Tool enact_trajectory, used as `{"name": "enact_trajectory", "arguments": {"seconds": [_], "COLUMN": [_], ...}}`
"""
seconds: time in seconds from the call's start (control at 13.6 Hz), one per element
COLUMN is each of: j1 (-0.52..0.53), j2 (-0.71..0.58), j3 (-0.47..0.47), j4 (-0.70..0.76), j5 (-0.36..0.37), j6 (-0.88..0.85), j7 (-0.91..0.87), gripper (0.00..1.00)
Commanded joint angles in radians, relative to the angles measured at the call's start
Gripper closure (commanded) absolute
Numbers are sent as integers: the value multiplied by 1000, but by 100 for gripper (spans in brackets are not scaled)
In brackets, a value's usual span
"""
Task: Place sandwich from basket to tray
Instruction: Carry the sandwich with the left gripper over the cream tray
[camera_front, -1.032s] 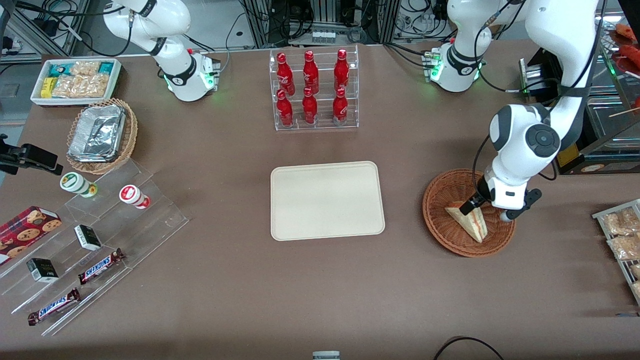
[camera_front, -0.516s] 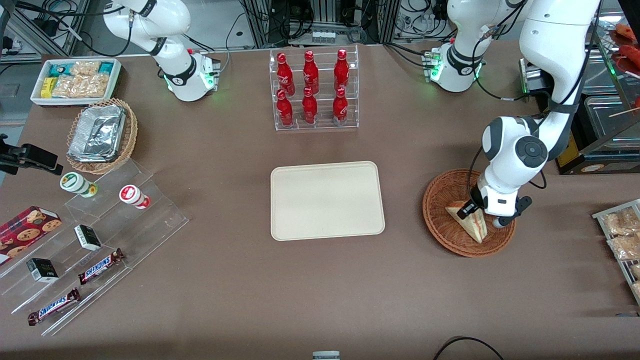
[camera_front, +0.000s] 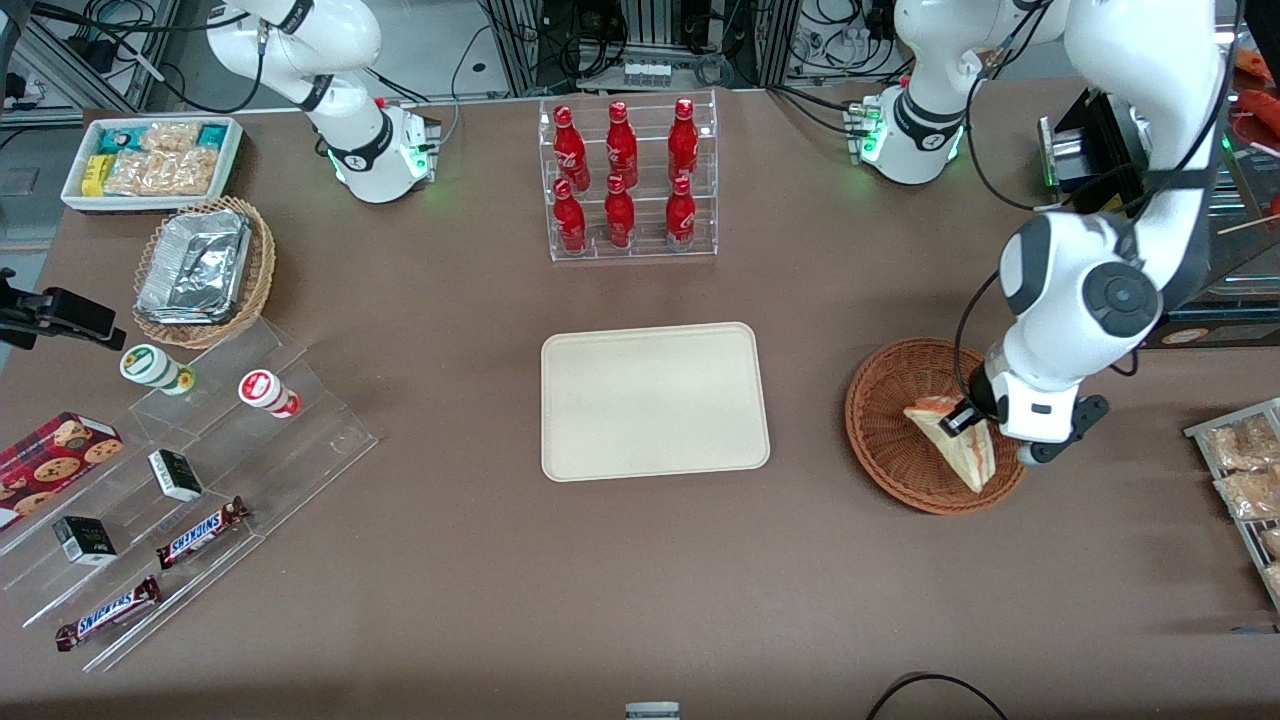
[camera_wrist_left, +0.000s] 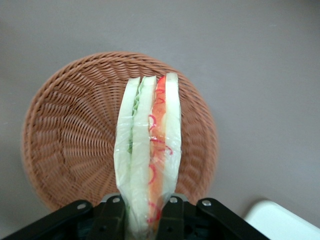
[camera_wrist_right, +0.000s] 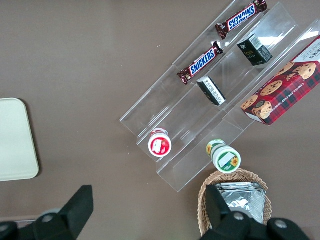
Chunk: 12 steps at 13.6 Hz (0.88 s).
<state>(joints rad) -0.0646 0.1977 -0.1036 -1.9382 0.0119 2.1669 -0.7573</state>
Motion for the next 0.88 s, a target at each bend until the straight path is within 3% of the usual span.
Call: {"name": "enact_trajectory", "arguments": {"seconds": [0.0, 0.44, 0.81], "j1": [-95, -355, -517], "j2": [0, 98, 304], "j3": [5, 2, 4], "j4": [163, 305, 416], "j5": [16, 16, 14], "j6": [-166, -174, -145], "j7": [-34, -62, -76], "gripper": [100, 100, 100]}}
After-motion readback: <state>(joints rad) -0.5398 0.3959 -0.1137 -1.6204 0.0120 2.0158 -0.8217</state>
